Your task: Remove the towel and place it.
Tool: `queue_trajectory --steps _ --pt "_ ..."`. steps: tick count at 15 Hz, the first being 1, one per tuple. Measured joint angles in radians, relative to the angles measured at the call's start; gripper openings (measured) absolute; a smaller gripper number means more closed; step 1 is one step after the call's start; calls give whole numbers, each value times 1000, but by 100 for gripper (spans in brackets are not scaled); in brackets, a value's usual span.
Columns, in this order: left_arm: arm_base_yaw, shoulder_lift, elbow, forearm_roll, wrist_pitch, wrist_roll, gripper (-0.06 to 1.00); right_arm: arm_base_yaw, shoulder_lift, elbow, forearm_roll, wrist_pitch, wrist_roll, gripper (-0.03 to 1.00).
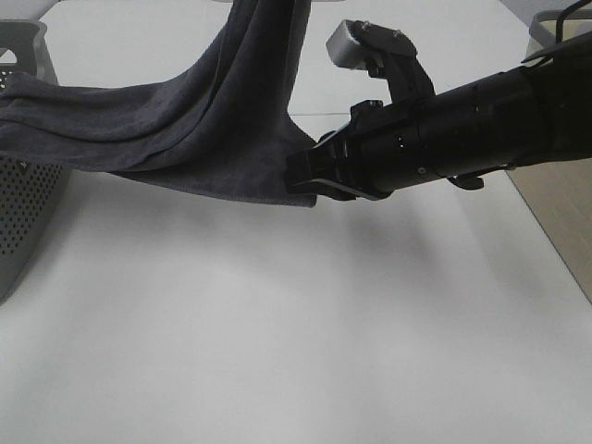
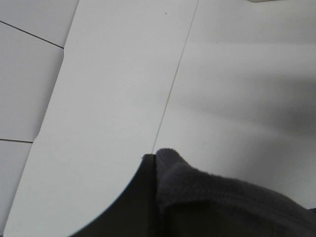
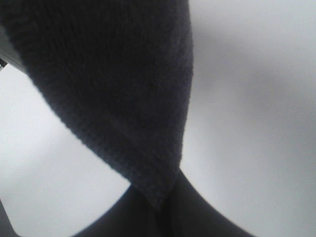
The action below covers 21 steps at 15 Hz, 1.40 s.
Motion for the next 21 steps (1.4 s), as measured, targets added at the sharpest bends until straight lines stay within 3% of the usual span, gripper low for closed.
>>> queue_trajectory --steps 3,5,6,8,10,12,15,16,19,20,21 --pt "16 0 0 0 42 -49 0 0 -40 -38 -467 35 448 2" --pt "35 0 0 0 67 -101 0 0 -83 -112 -800 129 791 2" --pt "38 0 0 -2 81 -154 0 0 -88 -223 -1118 323 1091 2" --pt "38 0 -1 -26 85 -179 0 0 -88 -363 -1310 566 1271 2" --pt "38 0 -1 -43 78 -185 0 0 -88 -485 -1382 691 1304 2" --pt "43 0 -1 -47 6 -194 0 0 -88 -627 -1484 771 1311 2" --pt "44 0 -1 57 -134 -217 0 0 -80 -818 -1690 818 1311 2" --pt "44 0 -1 79 -159 -219 0 0 -76 -843 -1713 818 1309 2" --pt "45 0 -1 285 -317 -259 0 0 -59 -998 -1866 729 1303 2" --pt "46 0 -1 454 -439 -363 0 0 -59 -1060 -1955 605 1301 2" --pt "46 0 -1 537 -495 -433 0 0 -59 -1078 -1976 544 1293 2"
